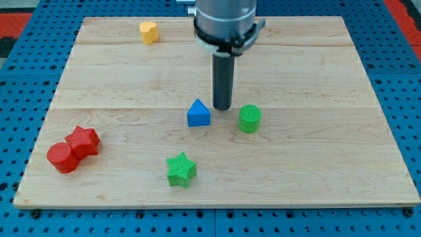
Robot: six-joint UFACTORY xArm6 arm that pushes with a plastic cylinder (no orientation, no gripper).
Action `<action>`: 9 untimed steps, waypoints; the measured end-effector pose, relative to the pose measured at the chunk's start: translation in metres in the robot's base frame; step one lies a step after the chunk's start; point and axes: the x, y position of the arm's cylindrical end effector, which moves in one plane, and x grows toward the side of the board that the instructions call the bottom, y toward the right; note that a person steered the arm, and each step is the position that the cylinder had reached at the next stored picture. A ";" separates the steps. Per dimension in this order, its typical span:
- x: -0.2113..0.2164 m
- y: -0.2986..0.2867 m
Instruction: Push green circle above green star
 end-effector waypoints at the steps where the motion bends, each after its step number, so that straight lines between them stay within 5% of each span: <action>1: 0.031 0.063; 3: 0.084 -0.012; 4: 0.097 0.066; 5: 0.145 0.057; 9: 0.092 -0.031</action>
